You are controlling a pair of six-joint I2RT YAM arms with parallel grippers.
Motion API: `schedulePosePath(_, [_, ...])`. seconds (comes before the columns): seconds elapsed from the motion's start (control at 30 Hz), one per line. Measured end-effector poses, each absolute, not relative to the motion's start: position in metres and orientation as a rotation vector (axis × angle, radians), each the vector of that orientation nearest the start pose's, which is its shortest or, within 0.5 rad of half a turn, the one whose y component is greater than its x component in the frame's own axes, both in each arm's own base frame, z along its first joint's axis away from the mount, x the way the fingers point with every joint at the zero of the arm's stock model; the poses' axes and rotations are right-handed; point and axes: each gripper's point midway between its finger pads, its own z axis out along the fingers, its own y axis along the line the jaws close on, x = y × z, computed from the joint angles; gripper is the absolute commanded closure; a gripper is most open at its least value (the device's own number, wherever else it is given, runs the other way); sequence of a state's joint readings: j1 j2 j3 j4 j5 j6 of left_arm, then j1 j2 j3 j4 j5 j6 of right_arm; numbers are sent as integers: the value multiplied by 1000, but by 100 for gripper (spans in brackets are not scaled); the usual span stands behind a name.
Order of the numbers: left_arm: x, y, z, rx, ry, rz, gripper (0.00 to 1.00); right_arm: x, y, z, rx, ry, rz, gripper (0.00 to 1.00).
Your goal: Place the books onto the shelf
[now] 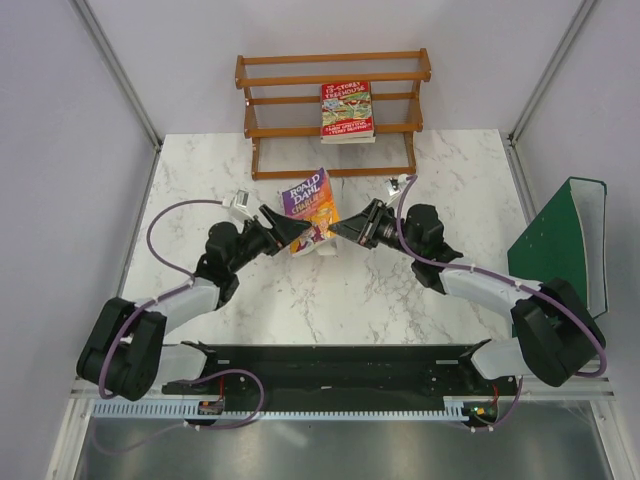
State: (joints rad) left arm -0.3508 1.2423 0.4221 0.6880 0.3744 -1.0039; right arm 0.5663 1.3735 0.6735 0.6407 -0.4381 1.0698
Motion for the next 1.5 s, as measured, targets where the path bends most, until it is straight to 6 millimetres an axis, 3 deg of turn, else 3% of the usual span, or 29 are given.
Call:
schedulePosePath(0.03, [311, -222, 175, -294, 1848, -1308, 12, 287, 310, 225, 91, 1892, 1554, 86])
schedulePosePath(0.07, [312, -227, 177, -283, 1834, -1326, 26, 286, 310, 223, 94, 1899, 1556, 86])
schedulePosePath(0.13, [314, -234, 179, -278, 1811, -1354, 45, 283, 309, 216, 103, 1920, 1562, 86])
schedulePosePath(0.17, [316, -235, 177, -292, 1810, -1359, 69, 282, 308, 214, 107, 1920, 1563, 85])
schedulePosePath(0.2, [319, -235, 175, -307, 1805, -1362, 85, 282, 306, 213, 116, 1919, 1561, 84])
schedulePosePath(0.23, [322, -236, 174, -324, 1801, -1368, 94, 282, 304, 210, 125, 1922, 1557, 79])
schedulePosePath(0.27, [325, -238, 177, -332, 1793, -1384, 98, 280, 302, 206, 133, 1932, 1551, 59])
schedulePosePath(0.3, [327, -242, 183, -313, 1777, -1405, 98, 277, 300, 198, 144, 1953, 1542, 50])
schedulePosePath(0.33, [330, -246, 189, -302, 1767, -1422, 98, 277, 296, 192, 167, 1969, 1519, 33])
schedulePosePath(0.43, [336, -257, 210, -248, 1719, -1477, 98, 272, 286, 176, 224, 2026, 1459, 12])
schedulePosePath(0.57, [339, -263, 225, -216, 1698, -1498, 98, 252, 267, 176, 304, 1985, 1446, 2])
schedulePosePath(0.73, [344, -266, 237, -204, 1690, -1505, 98, 230, 235, 175, 450, 1845, 1486, 2])
schedulePosePath(0.9, [346, -273, 243, -176, 1692, -1534, 98, 230, 227, 180, 513, 1764, 1514, 2])
schedulePosePath(1.03, [349, -282, 241, -163, 1715, -1567, 98, 232, 238, 186, 498, 1732, 1561, 2])
schedulePosePath(1.2, [345, -289, 233, -162, 1765, -1596, 98, 239, 261, 173, 494, 1776, 1586, 2])
schedulePosePath(1.4, [340, -294, 228, -152, 1800, -1622, 98, 258, 279, 184, 488, 1717, 1641, 2])
schedulePosePath(1.47, [339, -295, 227, -146, 1810, -1628, 98, 264, 284, 190, 482, 1689, 1660, 6])
schedulePosePath(1.5, [339, -295, 226, -145, 1814, -1629, 98, 267, 286, 192, 480, 1678, 1668, 20])
